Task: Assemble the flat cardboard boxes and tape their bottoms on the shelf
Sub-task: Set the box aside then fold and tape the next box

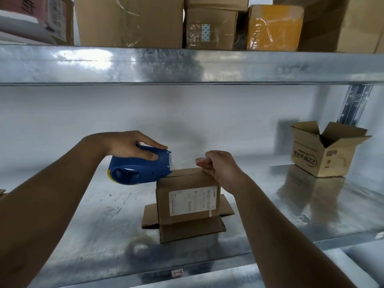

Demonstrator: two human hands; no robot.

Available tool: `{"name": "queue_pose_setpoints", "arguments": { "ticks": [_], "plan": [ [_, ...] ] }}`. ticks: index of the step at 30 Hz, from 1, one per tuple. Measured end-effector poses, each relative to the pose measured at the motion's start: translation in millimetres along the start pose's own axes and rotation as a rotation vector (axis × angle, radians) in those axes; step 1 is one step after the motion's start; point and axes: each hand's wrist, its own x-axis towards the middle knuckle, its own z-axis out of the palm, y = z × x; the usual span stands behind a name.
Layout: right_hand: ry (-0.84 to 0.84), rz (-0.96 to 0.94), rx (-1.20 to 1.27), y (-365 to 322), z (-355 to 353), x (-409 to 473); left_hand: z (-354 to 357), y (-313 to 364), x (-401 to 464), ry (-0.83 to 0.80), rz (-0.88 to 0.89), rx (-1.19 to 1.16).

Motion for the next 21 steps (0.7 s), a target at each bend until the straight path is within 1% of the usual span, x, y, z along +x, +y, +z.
{"name": "queue_pose_setpoints", "arguments": {
  "ticks": [5, 9, 11, 17, 19, 21],
  "plan": [
    [0.019, -0.004, 0.064, -0.5, -3.8, 1.9, -3.6, 6.1, 2.5, -0.03, -0.019, 0.006],
    [0.11, 0.005, 0.164, 3.0, -3.3, 1.6, -8.1, 9.2, 1.2, -0.054, -0.059, -0.007],
    [0.163, 0.031, 0.23, 4.7, -2.7, 0.7, -8.4, 9.7, 0.7, -0.069, -0.084, 0.029],
    [0.215, 0.084, 0.317, 2.2, -4.3, 1.4, -5.2, 14.6, 1.6, -0.061, -0.106, 0.049],
    [0.212, 0.102, 0.298, 1.9, -6.3, 5.1, -3.5, 15.0, 1.8, -0.062, -0.117, 0.047],
    [0.216, 0.097, 0.169, 2.3, -10.5, 8.8, -2.5, 15.3, 2.7, -0.07, -0.126, 0.066]
  ]
}}
